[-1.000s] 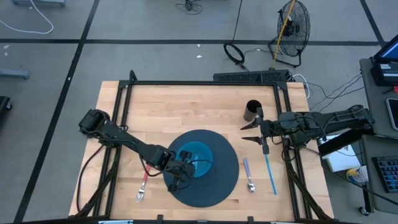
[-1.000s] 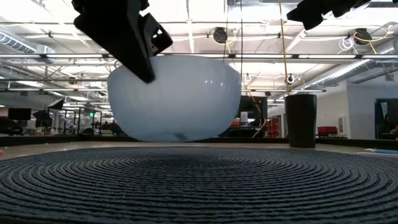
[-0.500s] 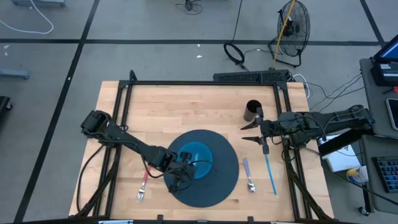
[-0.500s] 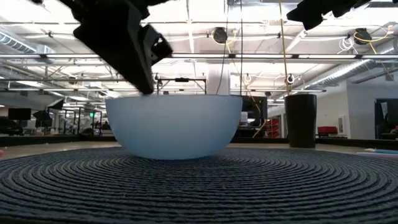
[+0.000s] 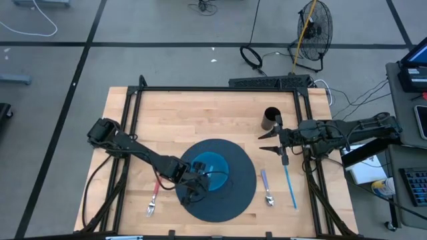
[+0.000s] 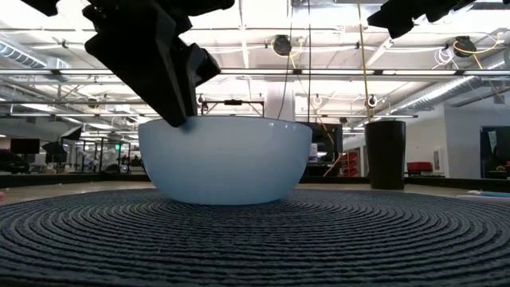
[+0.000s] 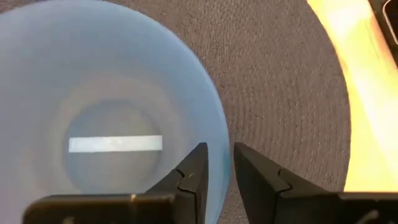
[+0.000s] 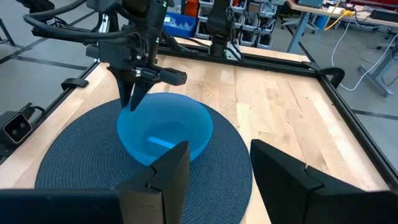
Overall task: Pick & Place Utensil
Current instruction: Put the blue bowl on the blue mat, then put the pink fork into the blue bowl on the blue mat
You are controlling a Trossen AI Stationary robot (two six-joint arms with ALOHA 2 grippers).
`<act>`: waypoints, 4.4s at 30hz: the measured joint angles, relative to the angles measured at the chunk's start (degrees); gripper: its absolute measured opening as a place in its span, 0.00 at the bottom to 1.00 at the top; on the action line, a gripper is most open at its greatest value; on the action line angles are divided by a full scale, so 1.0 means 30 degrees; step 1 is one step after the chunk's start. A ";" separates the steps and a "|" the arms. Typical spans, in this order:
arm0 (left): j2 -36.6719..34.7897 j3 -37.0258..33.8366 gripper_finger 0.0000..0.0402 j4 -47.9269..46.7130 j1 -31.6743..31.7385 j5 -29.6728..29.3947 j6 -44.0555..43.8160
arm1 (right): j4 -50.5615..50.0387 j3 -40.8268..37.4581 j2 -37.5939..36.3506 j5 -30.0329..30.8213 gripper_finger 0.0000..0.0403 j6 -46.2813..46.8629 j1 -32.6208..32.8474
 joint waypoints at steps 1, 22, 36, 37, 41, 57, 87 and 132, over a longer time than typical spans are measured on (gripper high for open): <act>0.0000 0.0000 0.21 -0.0152 0.0000 0.0002 0.0027 | 0.0004 0.0000 0.0000 0.0000 0.41 0.0000 0.0000; -0.0022 0.0022 0.02 -0.0952 0.0022 0.0755 0.0194 | 0.0007 -0.0004 0.0000 0.0022 0.41 -0.0007 -0.0003; -0.0022 0.0022 0.06 -0.0146 0.0007 0.1998 0.0438 | 0.0007 0.0002 0.0000 0.0029 0.41 -0.0007 -0.0002; -0.0022 0.0022 0.04 -0.0139 0.0007 0.1998 0.0465 | 0.0007 -0.0004 0.0000 0.0029 0.41 -0.0007 0.0000; -0.0022 0.0022 0.01 -0.0034 -0.0015 0.1991 0.0494 | 0.0007 -0.0004 0.0000 0.0029 0.41 -0.0007 0.0000; -0.0022 0.0022 0.12 0.0199 -0.0036 0.3096 0.0357 | 0.0007 -0.0004 0.0006 0.0029 0.41 -0.0001 0.0000; -0.0181 0.0099 0.39 0.0025 -0.0036 0.2319 0.0453 | 0.0007 -0.0001 0.0005 0.0034 0.41 0.0000 -0.0002; -0.3008 0.0255 0.23 -1.4937 -0.5468 -0.2490 -3.1447 | 0.2106 -0.0004 0.1129 -0.2419 0.41 -0.1231 0.4648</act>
